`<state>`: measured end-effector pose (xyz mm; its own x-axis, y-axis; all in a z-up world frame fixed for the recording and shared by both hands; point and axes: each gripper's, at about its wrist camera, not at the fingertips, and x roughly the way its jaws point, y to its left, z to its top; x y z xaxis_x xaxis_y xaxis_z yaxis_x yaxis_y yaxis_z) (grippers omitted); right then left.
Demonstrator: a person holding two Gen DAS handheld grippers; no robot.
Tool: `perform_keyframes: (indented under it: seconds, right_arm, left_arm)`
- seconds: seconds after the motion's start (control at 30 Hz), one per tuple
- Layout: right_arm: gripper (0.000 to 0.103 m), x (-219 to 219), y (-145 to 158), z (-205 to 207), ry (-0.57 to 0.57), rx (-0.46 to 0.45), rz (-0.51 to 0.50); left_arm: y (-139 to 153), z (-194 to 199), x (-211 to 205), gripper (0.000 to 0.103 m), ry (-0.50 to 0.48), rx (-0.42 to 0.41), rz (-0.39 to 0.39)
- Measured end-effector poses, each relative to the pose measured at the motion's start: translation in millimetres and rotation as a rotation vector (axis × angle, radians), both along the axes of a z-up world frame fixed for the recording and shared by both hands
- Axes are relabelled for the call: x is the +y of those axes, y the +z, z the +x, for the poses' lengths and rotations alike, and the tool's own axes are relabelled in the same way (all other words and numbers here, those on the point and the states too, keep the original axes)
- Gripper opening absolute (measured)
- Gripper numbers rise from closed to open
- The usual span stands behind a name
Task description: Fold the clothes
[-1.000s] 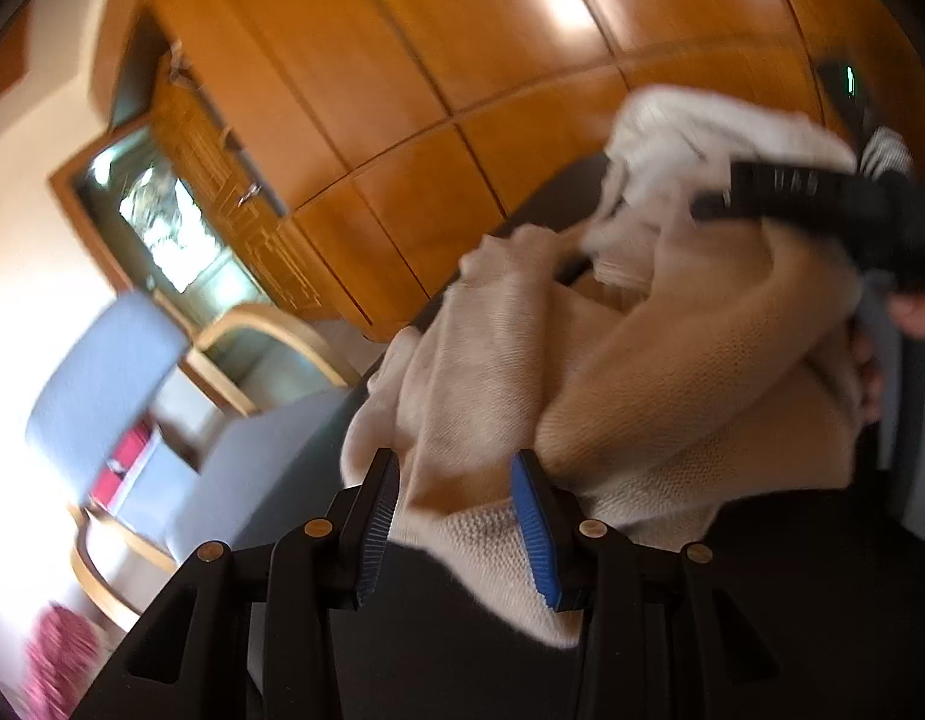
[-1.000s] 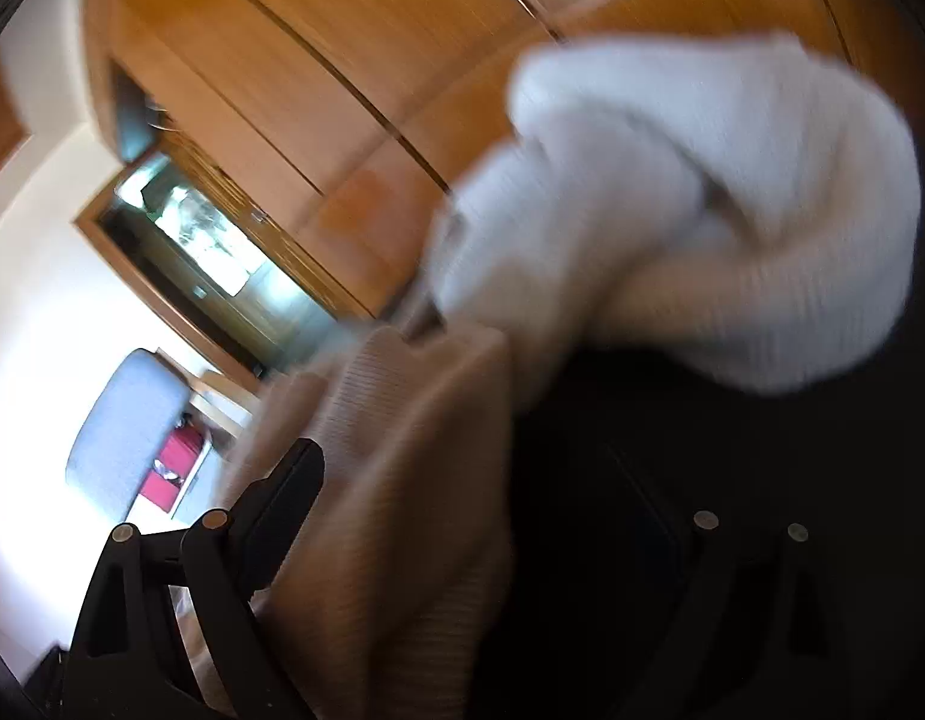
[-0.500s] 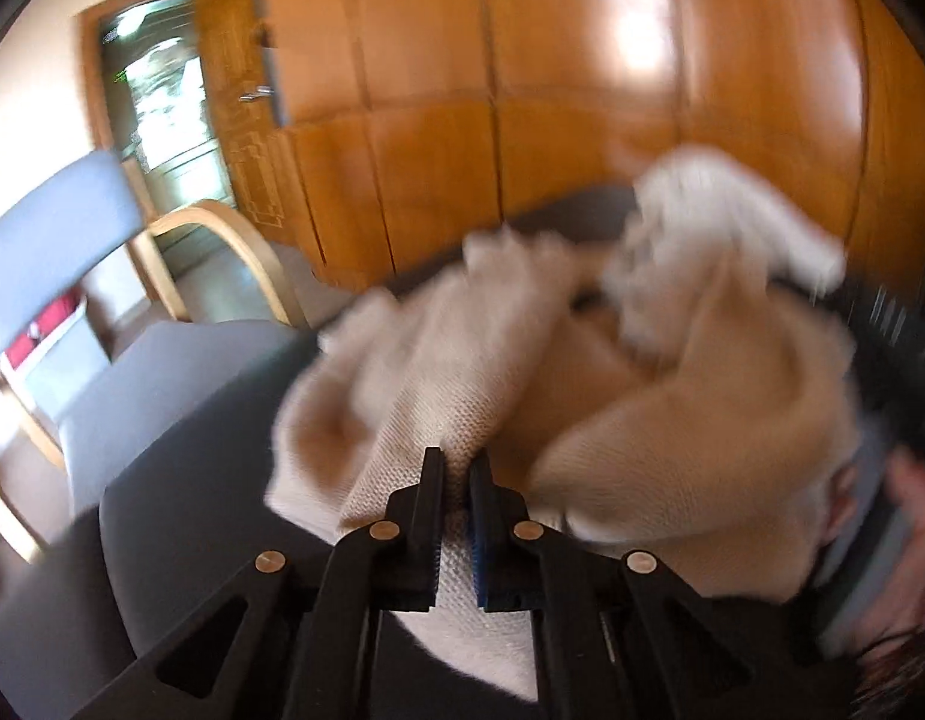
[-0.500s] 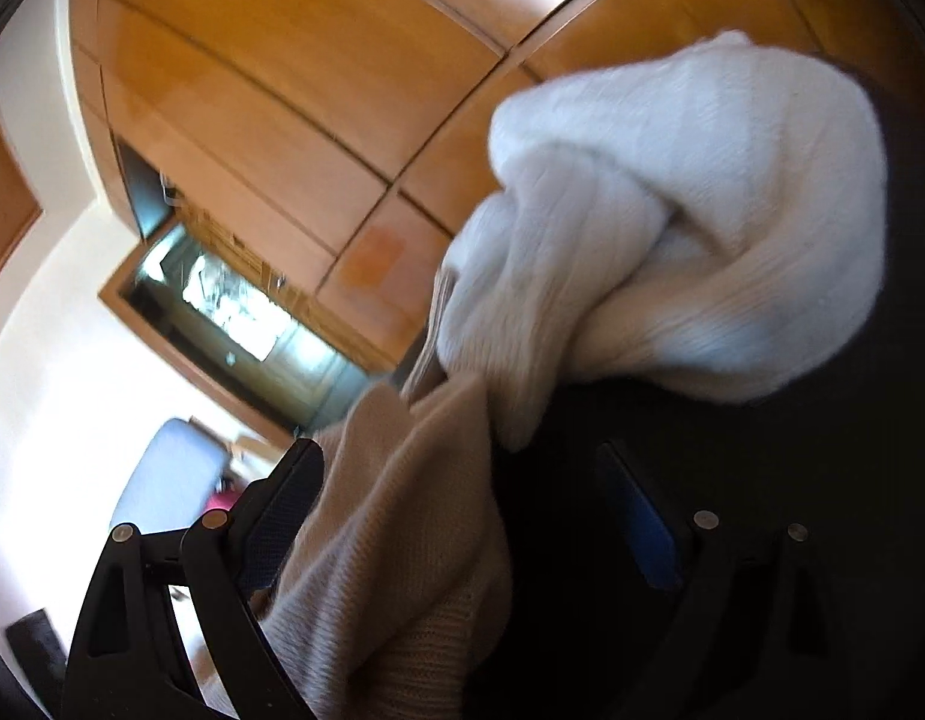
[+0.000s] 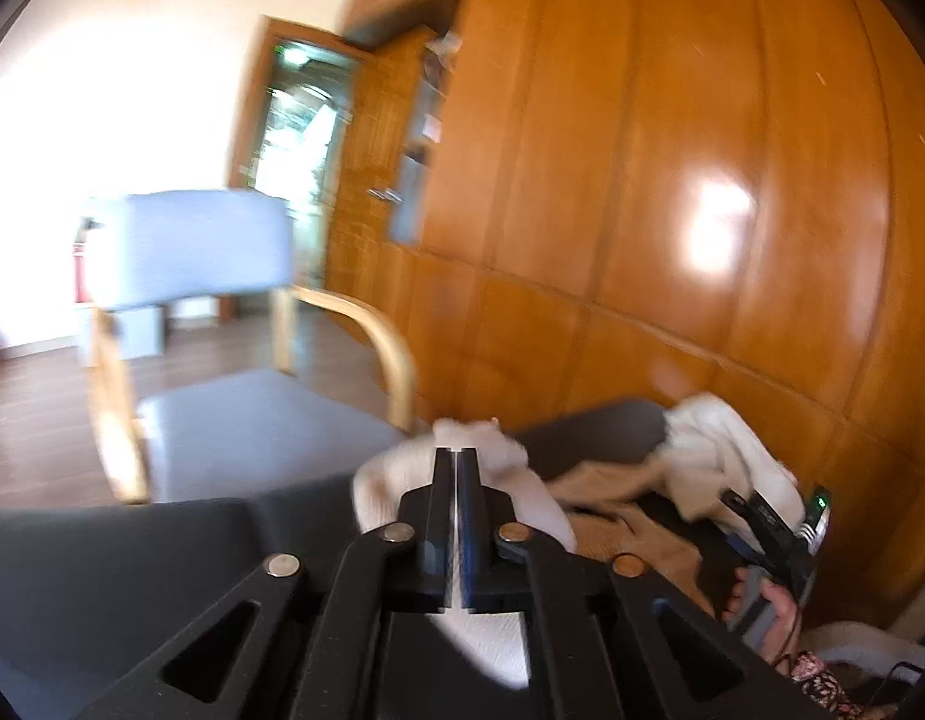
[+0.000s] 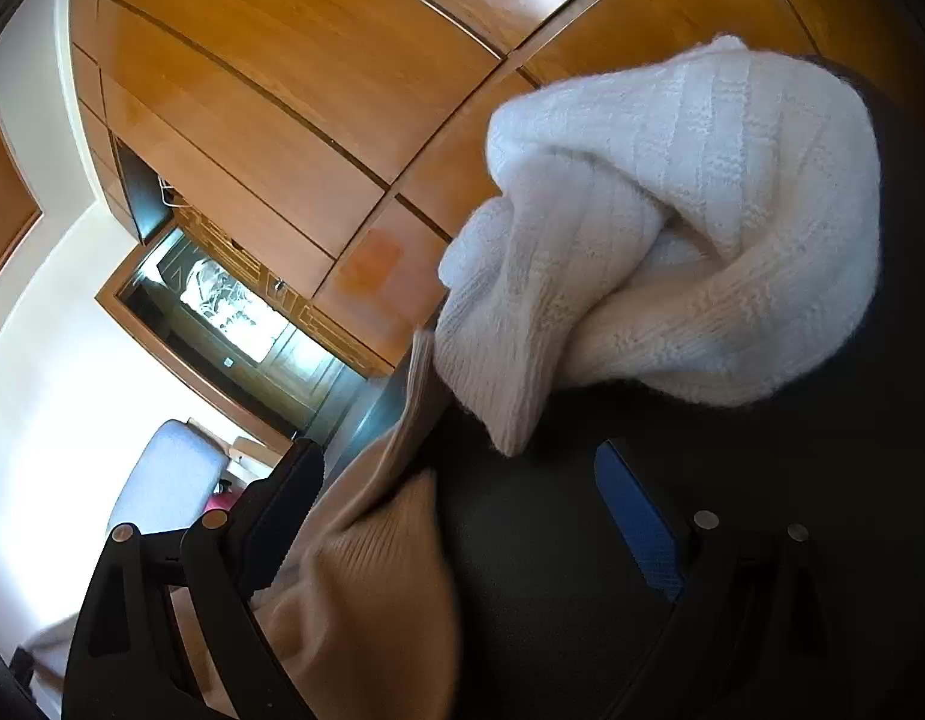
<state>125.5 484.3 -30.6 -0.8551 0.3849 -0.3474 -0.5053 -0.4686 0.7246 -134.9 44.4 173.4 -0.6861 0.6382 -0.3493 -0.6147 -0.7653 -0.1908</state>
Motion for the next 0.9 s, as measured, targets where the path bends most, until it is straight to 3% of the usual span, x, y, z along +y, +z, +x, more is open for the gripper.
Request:
perform_keyframes:
  seconds: [0.1,0.23,0.3,0.4,0.53,0.7,0.8,0.9]
  right_arm:
    - [0.094,-3.1,0.5,-4.0,0.021,-0.022,0.006]
    - [0.094,-17.3,10.4,-26.6,0.149,-0.101,0.057]
    - [0.094,-37.0,19.8,-40.0,0.23,-0.147,0.123]
    - [0.094,-72.9,34.7,-56.9,0.335,-0.203,0.238]
    - [0.094,-109.2,47.2,-68.4,0.391,-0.237,0.334]
    - [0.094,-128.4,50.6,-93.6,0.49,-0.317,0.418]
    - [0.094,-134.9,41.2,-115.2,0.543,-0.395,0.461]
    - [0.094,-132.4,15.3,-137.4,0.586,-0.491,0.412]
  left_arm:
    - [-7.6,6.2,-62.6,0.0,0.13,-0.006,0.007]
    - [-42.7,-12.1,-109.3,0.0,0.227,-0.118,-0.058]
    - [-60.3,-24.0,-113.6,0.012,0.212,-0.188,-0.078]
    - [-84.5,-44.9,-92.1,0.018,0.129,-0.276,-0.09]
    - [-106.6,-49.7,-37.2,0.019,0.013,-0.318,-0.173]
    - [-136.0,-14.0,5.2,0.021,-0.085,-0.373,-0.19]
    - [-150.9,-13.0,14.4,0.021,-0.056,-0.371,-0.284]
    - [-157.2,-23.4,10.8,0.021,-0.008,-0.401,-0.326]
